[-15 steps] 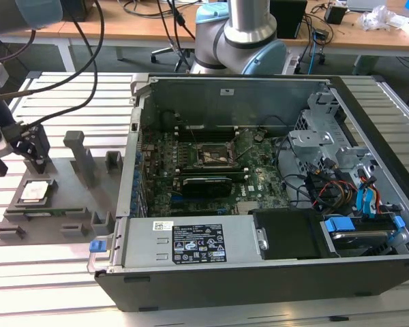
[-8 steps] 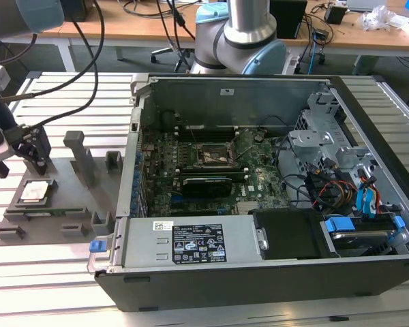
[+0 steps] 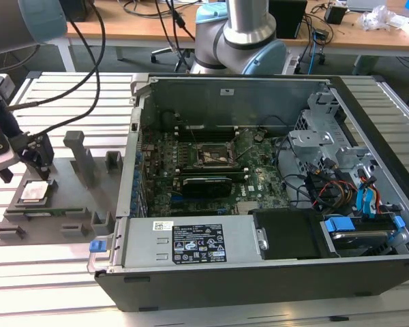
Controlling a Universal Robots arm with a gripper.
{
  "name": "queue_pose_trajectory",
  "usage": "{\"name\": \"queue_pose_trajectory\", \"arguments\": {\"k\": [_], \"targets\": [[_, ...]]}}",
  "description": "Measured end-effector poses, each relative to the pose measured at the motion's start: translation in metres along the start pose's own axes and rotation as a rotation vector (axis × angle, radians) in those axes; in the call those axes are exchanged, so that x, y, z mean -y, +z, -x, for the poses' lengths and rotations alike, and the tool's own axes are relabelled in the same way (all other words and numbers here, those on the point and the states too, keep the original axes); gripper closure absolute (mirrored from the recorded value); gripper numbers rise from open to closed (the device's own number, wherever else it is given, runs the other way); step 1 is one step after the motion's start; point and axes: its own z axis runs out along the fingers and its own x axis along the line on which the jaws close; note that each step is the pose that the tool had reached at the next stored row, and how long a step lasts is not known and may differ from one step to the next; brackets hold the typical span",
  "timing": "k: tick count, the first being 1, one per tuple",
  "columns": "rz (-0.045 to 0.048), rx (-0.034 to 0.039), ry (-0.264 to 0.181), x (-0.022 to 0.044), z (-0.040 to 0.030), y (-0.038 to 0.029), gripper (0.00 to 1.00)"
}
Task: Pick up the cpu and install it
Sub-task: 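Pick up the cpu and move it towards the insertion slot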
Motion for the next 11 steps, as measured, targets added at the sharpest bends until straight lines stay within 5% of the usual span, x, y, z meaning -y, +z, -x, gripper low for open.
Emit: {"name": "queue_pose_trajectory", "arguments": {"k": [11], "targets": [[0.0000, -0.0012, 0.000, 0.0042, 0.0000, 0.0218, 0.28]]}}
